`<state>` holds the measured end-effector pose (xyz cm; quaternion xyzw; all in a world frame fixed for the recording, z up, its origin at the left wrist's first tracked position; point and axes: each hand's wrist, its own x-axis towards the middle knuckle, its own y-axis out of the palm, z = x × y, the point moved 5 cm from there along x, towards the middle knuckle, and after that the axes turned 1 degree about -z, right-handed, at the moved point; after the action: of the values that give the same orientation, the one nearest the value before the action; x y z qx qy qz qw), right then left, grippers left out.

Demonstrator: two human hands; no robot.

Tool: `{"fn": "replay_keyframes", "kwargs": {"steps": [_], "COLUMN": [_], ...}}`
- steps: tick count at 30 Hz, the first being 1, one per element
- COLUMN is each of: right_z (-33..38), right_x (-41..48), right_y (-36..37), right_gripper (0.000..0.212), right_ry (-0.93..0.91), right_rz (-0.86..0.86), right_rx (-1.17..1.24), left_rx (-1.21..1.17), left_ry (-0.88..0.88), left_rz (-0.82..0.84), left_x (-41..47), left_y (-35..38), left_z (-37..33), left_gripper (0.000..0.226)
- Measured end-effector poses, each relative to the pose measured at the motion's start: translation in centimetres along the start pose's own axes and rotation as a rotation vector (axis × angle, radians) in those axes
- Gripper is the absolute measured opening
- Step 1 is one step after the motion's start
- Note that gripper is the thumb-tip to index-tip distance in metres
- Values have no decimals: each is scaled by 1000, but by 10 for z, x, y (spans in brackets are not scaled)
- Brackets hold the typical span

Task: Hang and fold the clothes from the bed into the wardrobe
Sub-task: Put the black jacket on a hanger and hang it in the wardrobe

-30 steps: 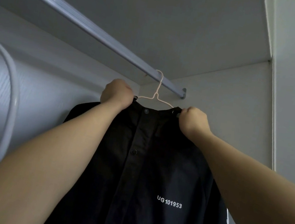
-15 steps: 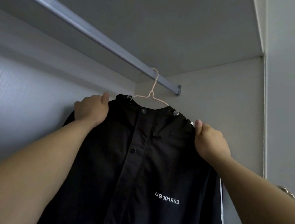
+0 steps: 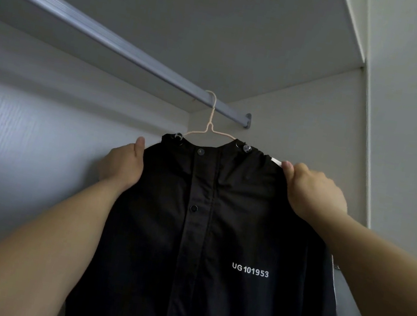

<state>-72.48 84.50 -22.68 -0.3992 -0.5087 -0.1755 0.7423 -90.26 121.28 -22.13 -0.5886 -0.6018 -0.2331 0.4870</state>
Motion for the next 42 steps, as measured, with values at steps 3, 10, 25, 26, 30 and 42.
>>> {"fn": "replay_keyframes", "kwargs": {"steps": [3, 10, 25, 26, 30, 42], "right_z": [-2, -3, 15, 18, 11, -57], "right_x": [-2, -6, -33, -39, -61, -51], "right_y": [-3, -11, -48, -53, -64, -113], "right_gripper": [64, 66, 25, 24, 38, 47], "right_ry": [4, 21, -217, -248, -219, 288], "right_rz": [63, 105, -176, -203, -91, 339], "right_rx": [-14, -10, -143, -151, -8, 550], "left_rx": [9, 3, 16, 27, -68, -705], "left_ry": [-22, -57, 561, 636, 742, 221], "left_rz": [7, 68, -253, -237, -83, 281], "left_x": [-1, -3, -106, -121, -164, -196], "left_y": [-4, -3, -18, -15, 7, -12], "left_z": [8, 9, -132, -149, -199, -292], "left_gripper": [75, 77, 25, 22, 21, 43]}}
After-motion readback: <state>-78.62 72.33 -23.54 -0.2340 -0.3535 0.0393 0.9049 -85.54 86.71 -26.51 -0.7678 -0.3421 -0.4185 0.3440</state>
